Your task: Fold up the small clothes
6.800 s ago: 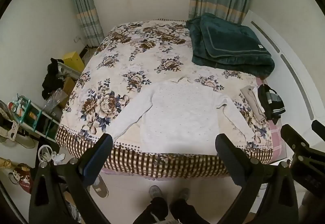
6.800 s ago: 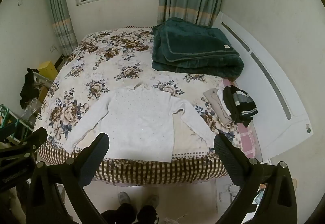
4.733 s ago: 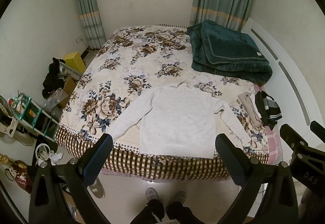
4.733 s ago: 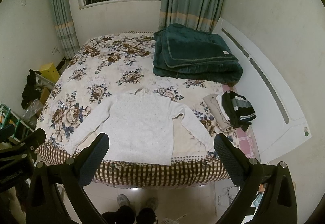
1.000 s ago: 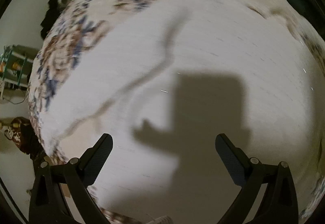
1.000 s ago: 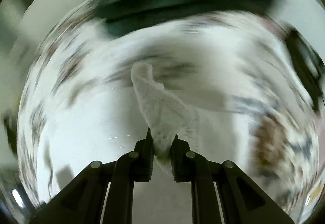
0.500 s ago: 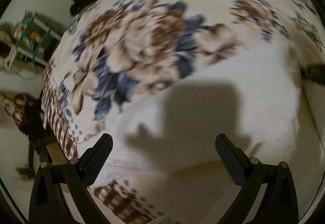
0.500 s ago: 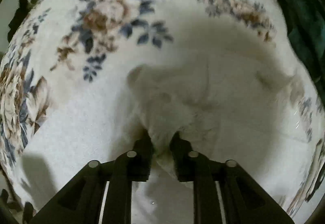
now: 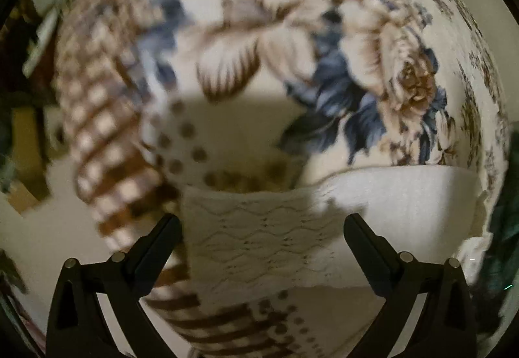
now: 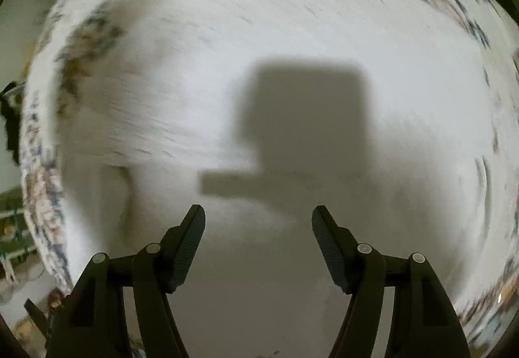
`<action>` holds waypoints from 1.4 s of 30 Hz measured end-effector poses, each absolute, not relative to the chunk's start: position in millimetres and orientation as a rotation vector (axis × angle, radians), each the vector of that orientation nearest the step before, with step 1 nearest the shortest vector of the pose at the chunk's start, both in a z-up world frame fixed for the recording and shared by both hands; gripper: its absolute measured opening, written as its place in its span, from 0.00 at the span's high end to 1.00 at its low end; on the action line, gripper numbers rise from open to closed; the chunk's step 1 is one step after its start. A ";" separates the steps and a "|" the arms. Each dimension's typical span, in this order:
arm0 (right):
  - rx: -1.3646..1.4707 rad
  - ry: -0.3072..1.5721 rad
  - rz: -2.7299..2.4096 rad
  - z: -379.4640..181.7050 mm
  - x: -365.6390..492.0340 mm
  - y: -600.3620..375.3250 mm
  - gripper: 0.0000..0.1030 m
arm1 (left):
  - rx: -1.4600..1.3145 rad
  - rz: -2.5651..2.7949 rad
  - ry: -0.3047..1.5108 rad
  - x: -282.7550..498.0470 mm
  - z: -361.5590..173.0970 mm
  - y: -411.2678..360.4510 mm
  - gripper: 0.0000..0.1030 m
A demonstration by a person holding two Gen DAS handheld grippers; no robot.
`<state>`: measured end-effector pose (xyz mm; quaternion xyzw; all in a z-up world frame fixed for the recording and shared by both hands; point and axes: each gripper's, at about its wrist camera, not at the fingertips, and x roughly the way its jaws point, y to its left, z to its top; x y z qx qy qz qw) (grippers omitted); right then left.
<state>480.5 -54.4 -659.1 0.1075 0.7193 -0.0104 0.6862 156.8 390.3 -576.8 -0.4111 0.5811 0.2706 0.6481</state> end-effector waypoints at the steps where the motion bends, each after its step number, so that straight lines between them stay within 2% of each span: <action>1: 0.250 1.625 -0.040 -664.7 474.8 -58.1 0.32 | -0.937 0.604 1.337 159.1 -588.1 389.4 0.05; 2: 0.258 1.633 -0.049 -667.2 470.3 -61.5 0.32 | -0.927 0.600 1.351 161.9 -595.0 387.3 0.11; 3: 0.263 1.641 -0.056 -670.6 466.5 -62.7 0.32 | -0.898 0.611 1.365 165.7 -599.3 384.9 0.26; 4: 0.265 1.647 -0.057 -673.1 463.1 -62.7 0.32 | -0.876 0.620 1.357 167.6 -598.3 383.6 0.51; 6: 0.260 1.654 -0.041 -674.8 459.1 -59.6 0.32 | -0.858 0.603 1.312 171.7 -587.4 383.3 0.92; 12: 0.247 1.609 0.022 -664.0 456.3 -42.0 0.32 | -0.767 0.616 1.136 196.0 -523.4 409.7 0.92; 15: 0.256 1.599 0.030 -658.7 452.0 -40.6 0.32 | -0.744 0.650 1.062 206.6 -512.3 445.1 0.91; 16: 0.263 1.598 0.034 -658.9 450.3 -38.5 0.32 | -0.774 0.642 1.041 213.8 -514.3 459.4 0.88; 18: 0.275 1.598 0.037 -658.4 447.0 -33.3 0.32 | -0.874 0.602 1.026 221.5 -521.8 475.3 0.87; 20: 0.281 1.611 0.043 -658.0 444.7 -29.0 0.32 | -0.976 0.554 1.004 221.1 -528.6 482.4 0.81; 22: 0.292 1.621 0.046 -658.3 439.2 -25.9 0.30 | -1.069 0.538 0.994 213.5 -534.1 482.4 0.67; 23: 0.297 1.621 0.046 -660.4 437.8 -22.7 0.26 | -1.109 0.533 0.987 212.0 -536.7 478.7 0.59; 24: 0.304 1.619 0.046 -661.6 434.5 -21.9 0.24 | -1.159 0.539 0.981 202.8 -538.6 476.2 0.39; 25: 0.316 1.615 0.044 -661.3 430.6 -24.2 0.23 | -1.203 0.547 0.970 188.9 -538.1 470.6 0.31; 29: 0.314 1.606 0.013 -661.9 433.4 -19.6 0.23 | -1.351 0.572 0.914 152.4 -552.6 449.2 0.31; 33: 0.285 1.592 -0.050 -664.0 431.9 -32.3 0.23 | -1.454 0.586 0.870 163.0 -583.9 450.5 0.31; 36: 0.246 1.571 -0.134 -660.9 429.9 -53.9 0.23 | -1.370 0.662 0.863 189.4 -586.8 458.5 0.35; 38: 0.238 1.563 -0.180 -659.3 428.4 -70.3 0.23 | -1.266 0.676 0.857 204.2 -575.1 458.3 0.81; 39: 0.245 1.558 -0.196 -658.3 426.9 -79.9 0.23 | -1.182 0.672 0.890 218.5 -565.9 456.5 0.93; 42: 0.292 1.549 -0.223 -655.8 421.5 -110.8 0.23 | -1.010 0.663 0.885 242.7 -534.4 444.1 0.93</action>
